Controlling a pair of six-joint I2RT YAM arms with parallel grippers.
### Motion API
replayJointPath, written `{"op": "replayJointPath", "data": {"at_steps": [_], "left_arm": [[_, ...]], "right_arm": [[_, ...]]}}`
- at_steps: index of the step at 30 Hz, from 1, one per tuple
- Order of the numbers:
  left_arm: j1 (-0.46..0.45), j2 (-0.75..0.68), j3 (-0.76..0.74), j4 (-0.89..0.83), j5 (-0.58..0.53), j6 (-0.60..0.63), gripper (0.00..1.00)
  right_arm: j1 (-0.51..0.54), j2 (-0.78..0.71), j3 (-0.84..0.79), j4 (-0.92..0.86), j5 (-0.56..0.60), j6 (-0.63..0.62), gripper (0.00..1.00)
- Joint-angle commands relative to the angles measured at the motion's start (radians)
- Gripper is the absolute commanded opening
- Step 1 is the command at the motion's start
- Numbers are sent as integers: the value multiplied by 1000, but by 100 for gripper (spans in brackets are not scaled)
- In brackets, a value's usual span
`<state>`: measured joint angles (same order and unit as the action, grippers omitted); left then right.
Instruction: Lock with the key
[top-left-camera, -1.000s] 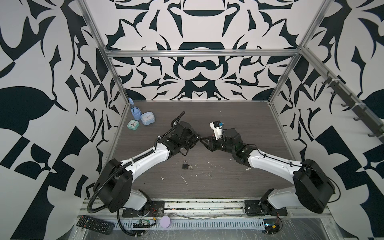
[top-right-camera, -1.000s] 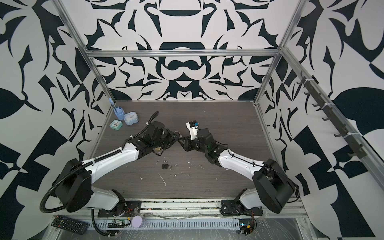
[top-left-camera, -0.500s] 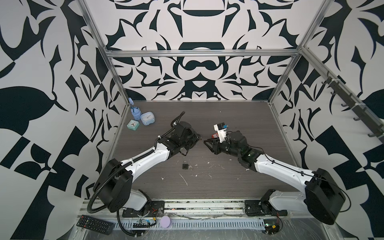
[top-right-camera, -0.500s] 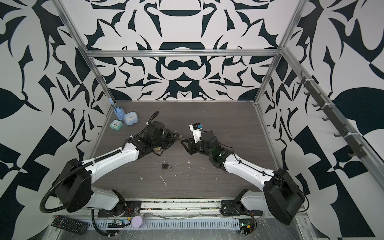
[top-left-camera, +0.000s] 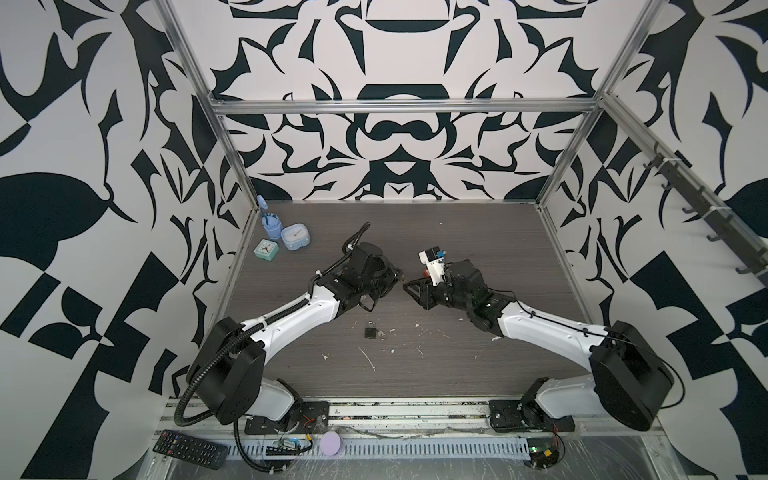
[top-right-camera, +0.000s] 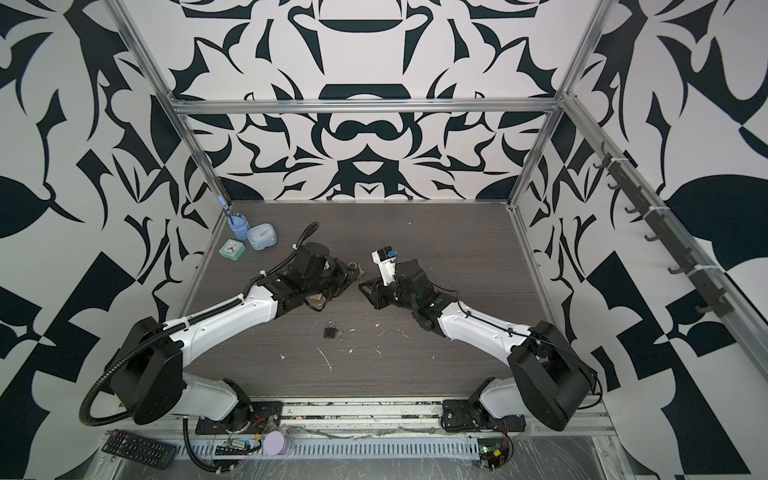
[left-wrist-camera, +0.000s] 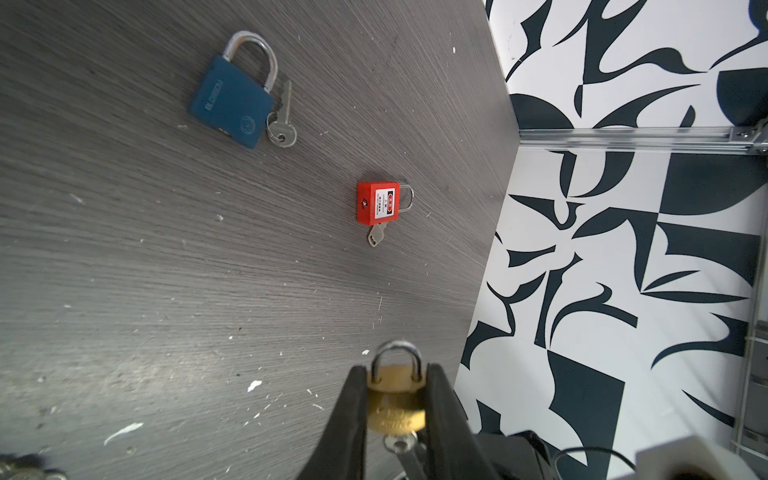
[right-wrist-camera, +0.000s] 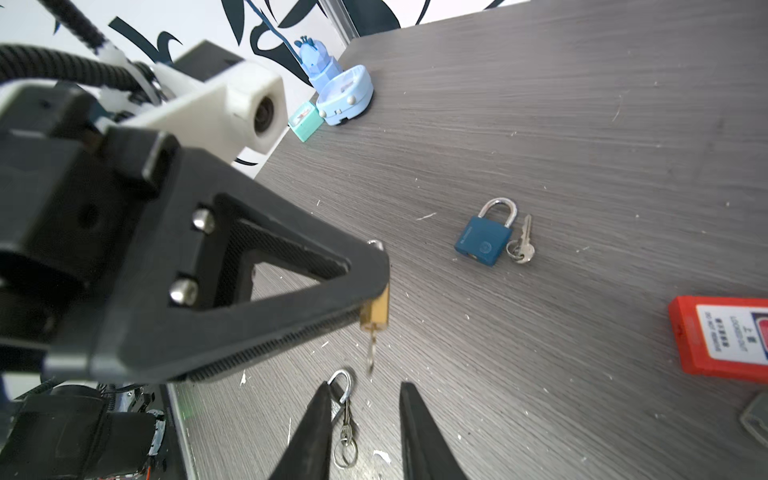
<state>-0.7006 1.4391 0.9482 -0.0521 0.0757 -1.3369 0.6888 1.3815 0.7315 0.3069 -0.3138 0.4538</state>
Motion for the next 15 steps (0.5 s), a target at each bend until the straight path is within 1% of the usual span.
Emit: {"op": "replayJointPath", "data": {"at_steps": [1, 6, 15], "left_arm": [[3, 5, 30, -23, 6, 7, 0], [4, 1, 29, -24, 7, 8, 0], [6, 3, 31, -26, 13, 6, 0]], "right_arm": [[0, 11, 52, 35, -6, -22, 30], [-3, 26, 58, 36, -1, -21, 30], [-3, 41, 68, 40, -10, -18, 16]]}}
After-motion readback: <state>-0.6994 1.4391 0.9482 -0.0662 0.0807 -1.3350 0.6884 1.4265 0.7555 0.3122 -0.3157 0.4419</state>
